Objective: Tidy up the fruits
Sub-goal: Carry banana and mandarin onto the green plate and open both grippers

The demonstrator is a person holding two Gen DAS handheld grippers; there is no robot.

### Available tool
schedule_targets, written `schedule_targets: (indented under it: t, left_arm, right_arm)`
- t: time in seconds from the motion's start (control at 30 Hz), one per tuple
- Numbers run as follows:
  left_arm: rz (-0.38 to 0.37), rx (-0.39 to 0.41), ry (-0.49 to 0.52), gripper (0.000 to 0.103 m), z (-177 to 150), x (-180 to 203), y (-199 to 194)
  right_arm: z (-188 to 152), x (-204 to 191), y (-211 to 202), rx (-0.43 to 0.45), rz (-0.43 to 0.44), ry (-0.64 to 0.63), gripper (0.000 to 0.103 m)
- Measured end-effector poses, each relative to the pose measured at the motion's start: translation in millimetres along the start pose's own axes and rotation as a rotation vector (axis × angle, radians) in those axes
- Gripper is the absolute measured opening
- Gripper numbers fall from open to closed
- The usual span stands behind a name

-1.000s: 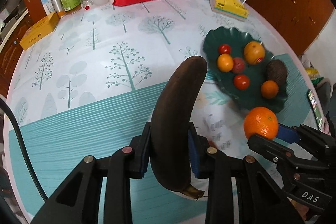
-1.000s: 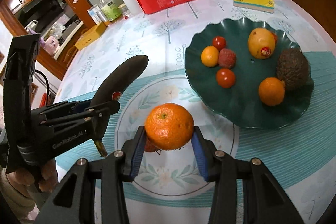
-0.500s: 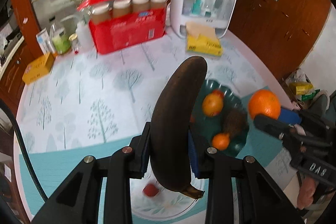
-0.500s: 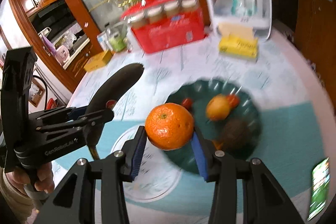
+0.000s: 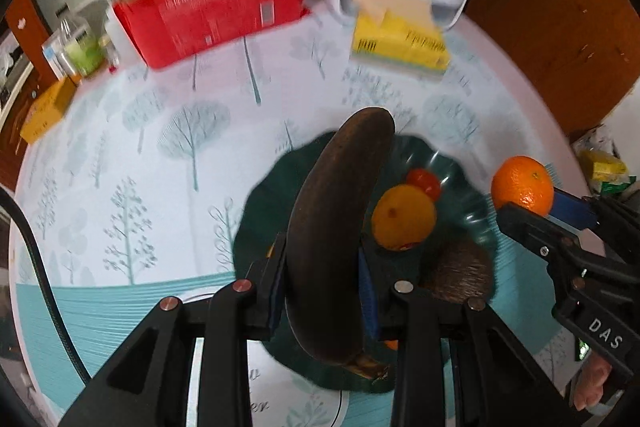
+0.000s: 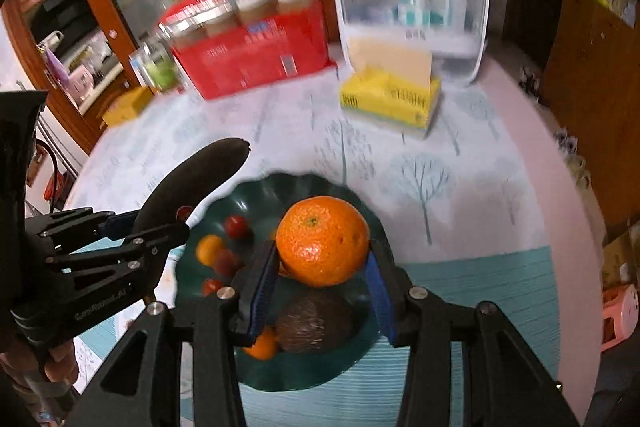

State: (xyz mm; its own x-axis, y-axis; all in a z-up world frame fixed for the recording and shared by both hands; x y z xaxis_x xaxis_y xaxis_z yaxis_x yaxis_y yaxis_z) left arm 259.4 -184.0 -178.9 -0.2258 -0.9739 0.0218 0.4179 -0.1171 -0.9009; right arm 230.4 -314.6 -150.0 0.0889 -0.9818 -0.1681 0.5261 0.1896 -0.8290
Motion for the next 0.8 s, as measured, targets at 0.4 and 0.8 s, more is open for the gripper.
schedule_targets:
  t: [0.4,0.8]
  left_arm:
    - [0.013,-0.089,-0.023,0.03,-7,13,47]
    - [0.07,0.006,0.056,0.068,8,18,27]
  right_arm:
    - [-31,19,66,-0.168,-0.001,0.002,0.045]
    - [-28,19,66,-0.15,-0.005,-0.029,0.05]
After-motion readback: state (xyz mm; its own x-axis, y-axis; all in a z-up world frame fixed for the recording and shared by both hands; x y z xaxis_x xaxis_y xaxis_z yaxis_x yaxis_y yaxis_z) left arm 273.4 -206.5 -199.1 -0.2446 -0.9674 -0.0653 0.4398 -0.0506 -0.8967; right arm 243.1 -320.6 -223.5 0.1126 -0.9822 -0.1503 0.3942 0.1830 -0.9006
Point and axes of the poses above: each gripper's, at about its wrist camera, not at the fingertips, and y roughly the way its jaws point, x to its right, z to its top, the point moved 9 cm from there along y, roughly the way its jaws point, and after that the axes turned 3 degrees about x, right-handed, at the moved point
